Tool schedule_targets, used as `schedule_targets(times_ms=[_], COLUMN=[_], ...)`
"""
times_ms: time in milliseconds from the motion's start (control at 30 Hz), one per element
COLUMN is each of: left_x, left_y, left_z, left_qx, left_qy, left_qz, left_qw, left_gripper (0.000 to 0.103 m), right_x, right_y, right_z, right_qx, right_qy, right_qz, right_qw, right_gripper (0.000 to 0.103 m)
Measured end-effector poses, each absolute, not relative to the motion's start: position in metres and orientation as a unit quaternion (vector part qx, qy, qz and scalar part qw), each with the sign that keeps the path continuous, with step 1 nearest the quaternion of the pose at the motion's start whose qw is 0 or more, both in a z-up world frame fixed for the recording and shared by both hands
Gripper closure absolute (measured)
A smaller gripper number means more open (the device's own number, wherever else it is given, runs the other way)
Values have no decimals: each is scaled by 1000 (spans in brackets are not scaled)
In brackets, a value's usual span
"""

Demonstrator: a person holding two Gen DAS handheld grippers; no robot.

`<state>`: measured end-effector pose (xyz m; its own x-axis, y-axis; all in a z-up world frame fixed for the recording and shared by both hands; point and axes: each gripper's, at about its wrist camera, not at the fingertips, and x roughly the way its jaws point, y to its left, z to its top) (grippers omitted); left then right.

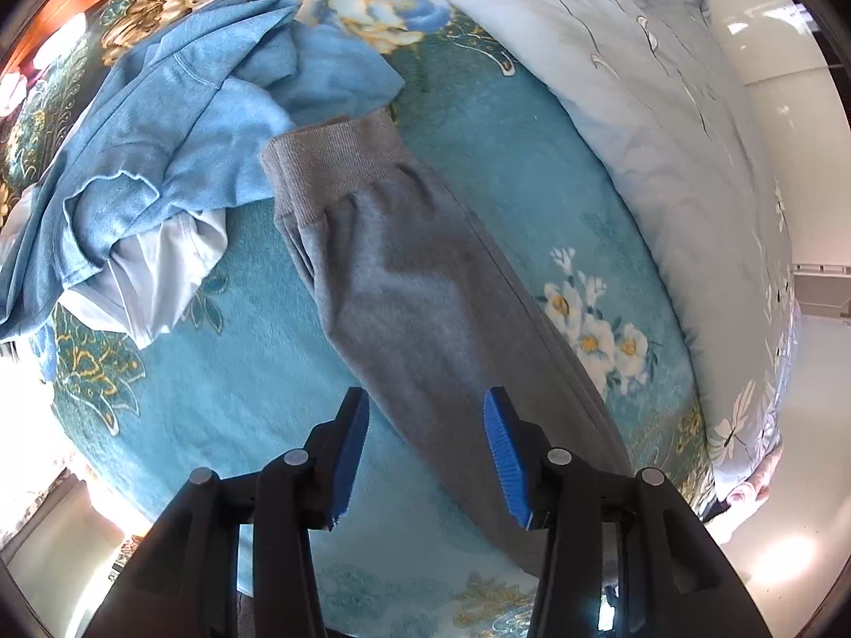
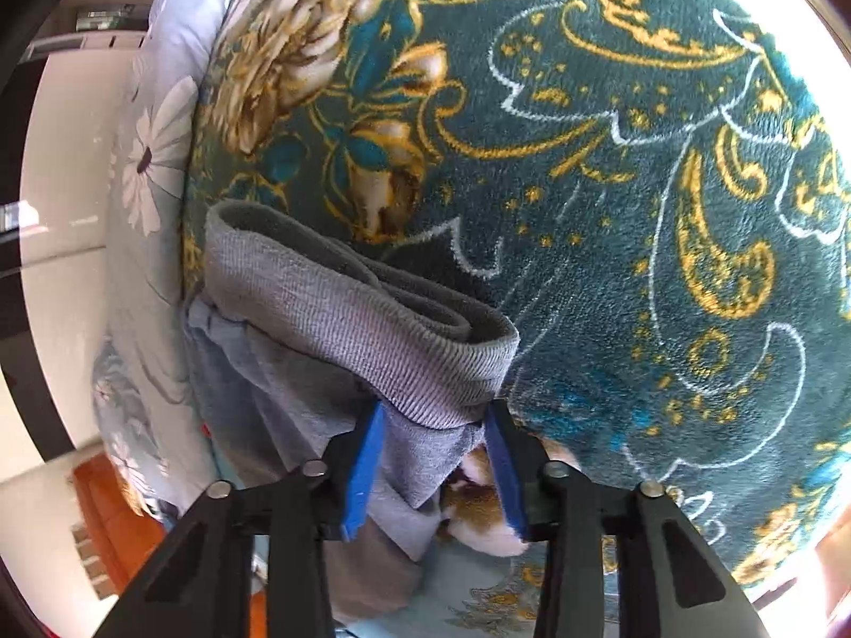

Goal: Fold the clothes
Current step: 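Open the left gripper to lay the cuffs down while the right gripper holds the waistband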

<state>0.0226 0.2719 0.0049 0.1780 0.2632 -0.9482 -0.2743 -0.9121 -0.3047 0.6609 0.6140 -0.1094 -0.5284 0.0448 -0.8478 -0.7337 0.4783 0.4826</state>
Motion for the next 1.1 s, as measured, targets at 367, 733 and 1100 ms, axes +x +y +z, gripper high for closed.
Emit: schedule_targets(times_ms=[367,733,1100], left_x=[44,63,90], left_y=[252,208,215], left_z=[27,30,38], left_qx=[-727,-726,-679], left_qy=[-12,-71,-10], left_qz=[654,659,692], left_qw=[209,184,244], left_gripper=[56,56,38], right_x=[694,675,515], right_y=[630,646,659], right_z=[-101,-62,5], right_qx=[-262,-347,-523], right_qy=[724,648,315], right_qz=[477,538,748], right_qw=[425,413,260], right_gripper=[93,73,39])
